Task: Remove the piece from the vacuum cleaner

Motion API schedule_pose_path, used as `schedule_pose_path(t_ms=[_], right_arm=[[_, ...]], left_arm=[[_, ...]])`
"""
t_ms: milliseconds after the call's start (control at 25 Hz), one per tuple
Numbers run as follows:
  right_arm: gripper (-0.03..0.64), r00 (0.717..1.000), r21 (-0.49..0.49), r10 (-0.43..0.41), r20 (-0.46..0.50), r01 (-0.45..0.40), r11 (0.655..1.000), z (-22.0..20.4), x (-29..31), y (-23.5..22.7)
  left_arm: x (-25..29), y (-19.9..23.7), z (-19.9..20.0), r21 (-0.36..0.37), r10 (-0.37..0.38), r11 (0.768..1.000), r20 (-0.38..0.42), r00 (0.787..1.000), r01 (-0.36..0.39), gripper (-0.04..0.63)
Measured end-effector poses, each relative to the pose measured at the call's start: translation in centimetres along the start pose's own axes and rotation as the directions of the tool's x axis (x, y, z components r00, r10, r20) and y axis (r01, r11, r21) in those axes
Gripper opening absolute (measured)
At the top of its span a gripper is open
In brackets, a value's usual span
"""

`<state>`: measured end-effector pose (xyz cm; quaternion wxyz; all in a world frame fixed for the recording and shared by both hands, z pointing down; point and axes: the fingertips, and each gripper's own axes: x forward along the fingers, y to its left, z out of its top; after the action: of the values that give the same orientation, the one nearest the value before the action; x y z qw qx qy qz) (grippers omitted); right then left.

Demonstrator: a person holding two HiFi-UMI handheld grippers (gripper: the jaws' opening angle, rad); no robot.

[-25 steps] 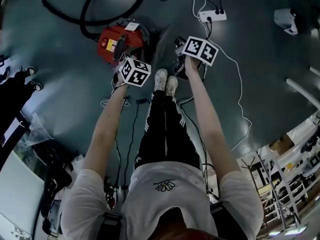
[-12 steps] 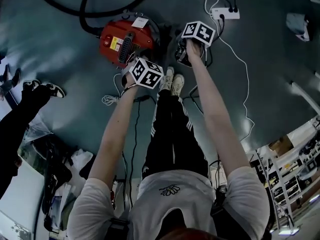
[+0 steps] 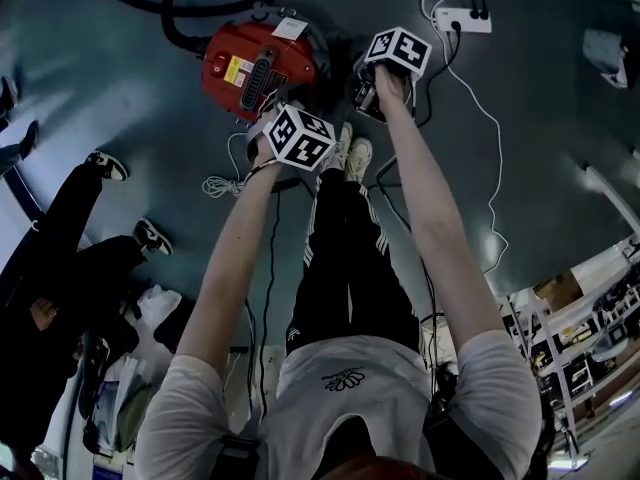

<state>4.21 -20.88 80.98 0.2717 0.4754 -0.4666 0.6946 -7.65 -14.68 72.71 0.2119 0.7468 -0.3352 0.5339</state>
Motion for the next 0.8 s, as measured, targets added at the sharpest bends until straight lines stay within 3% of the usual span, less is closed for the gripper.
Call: schedule_pose_path(t_ms=[120, 160, 240, 360, 560, 800], right_arm=[[0.116, 1.000, -0.053, 0.012, -0.004, -0.012, 0.999, -0.5, 0.1, -0.4], [0.063, 1.000, -0.056, 0.025, 0.004, -0.025, 0.998, -0.4, -0.1, -0.4], [0.026, 0.998, -0.025, 0.050, 0.026, -0.050, 0.998, -0.5, -0.3, -0.4], [0.025, 0.995, 0.033, 0.078, 0.054, -0.080, 0.996, -0.6, -0.4, -0.9], [0.025, 0.994, -0.099, 0.078, 0.073, -0.070, 0.993, -1.3, -1.1, -2.1], [0.025, 0.979, 0.053, 0.143, 0.146, -0.152, 0.987, -2.3, -1.2, -3.1]], left_arm=[[0.0, -0.2, 0.0, 0.035, 0.005, 0.999, 0.000, 1.000, -0.005, 0.005], [-0.1, -0.2, 0.1, 0.038, 0.005, 0.999, 0.001, 1.000, -0.005, 0.005], [-0.2, -0.1, 0.1, 0.037, 0.002, 0.999, 0.000, 1.000, -0.002, 0.005], [-0.1, -0.3, 0.1, 0.043, -0.001, 0.999, -0.002, 1.000, 0.001, 0.005], [-0.3, -0.3, 0.1, 0.038, 0.004, 0.999, -0.020, 1.000, -0.003, 0.005], [-0.2, -0.2, 0.2, 0.029, 0.020, 0.999, -0.002, 1.000, -0.020, 0.006]])
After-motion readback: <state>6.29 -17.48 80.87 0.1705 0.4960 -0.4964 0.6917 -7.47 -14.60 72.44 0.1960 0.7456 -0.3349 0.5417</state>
